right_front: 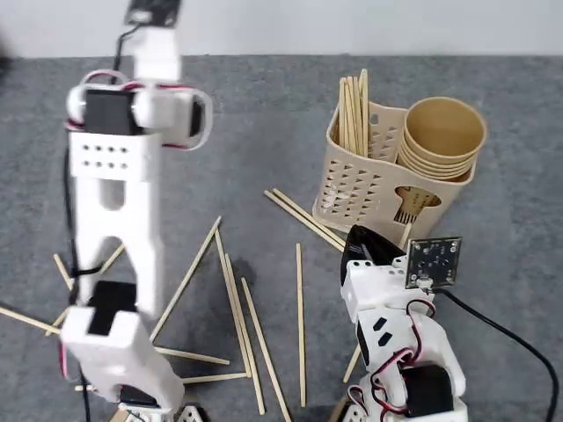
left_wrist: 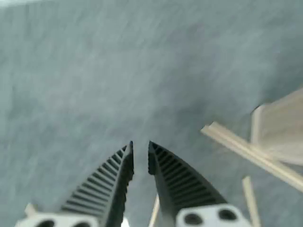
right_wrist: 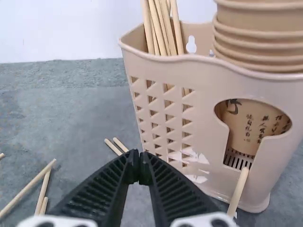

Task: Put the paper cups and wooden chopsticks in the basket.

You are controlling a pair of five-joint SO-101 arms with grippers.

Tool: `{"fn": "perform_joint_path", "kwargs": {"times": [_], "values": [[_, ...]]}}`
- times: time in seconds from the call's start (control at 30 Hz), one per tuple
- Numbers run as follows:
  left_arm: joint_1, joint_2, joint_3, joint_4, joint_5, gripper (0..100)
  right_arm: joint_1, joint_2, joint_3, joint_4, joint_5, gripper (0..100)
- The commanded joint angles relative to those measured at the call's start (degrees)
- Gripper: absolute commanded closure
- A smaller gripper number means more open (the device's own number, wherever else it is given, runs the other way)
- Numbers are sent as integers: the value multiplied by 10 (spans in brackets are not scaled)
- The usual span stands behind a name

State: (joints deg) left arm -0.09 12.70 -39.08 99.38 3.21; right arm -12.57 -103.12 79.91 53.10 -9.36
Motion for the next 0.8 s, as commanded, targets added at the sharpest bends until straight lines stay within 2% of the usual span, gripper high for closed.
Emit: {"fn": "perform_joint_path", "kwargs": {"times": [0.0, 0.27, 0.47, 0.63, 0.77], "values": [[-64, -91, 114, 11, -12, 952, 2, -1, -1, -26, -5, 990], [-211, -206, 367, 11, -47, 857, 2, -1, 13, -41, -2, 990], [-318, -243, 521, 0, -111, 840, 2, -1, 13, -41, -3, 990], [-408, -244, 637, -93, -163, 790, 2, -1, 13, -40, -4, 990], [-432, -244, 717, -155, -186, 757, 2, -1, 13, -41, -4, 990]]}}
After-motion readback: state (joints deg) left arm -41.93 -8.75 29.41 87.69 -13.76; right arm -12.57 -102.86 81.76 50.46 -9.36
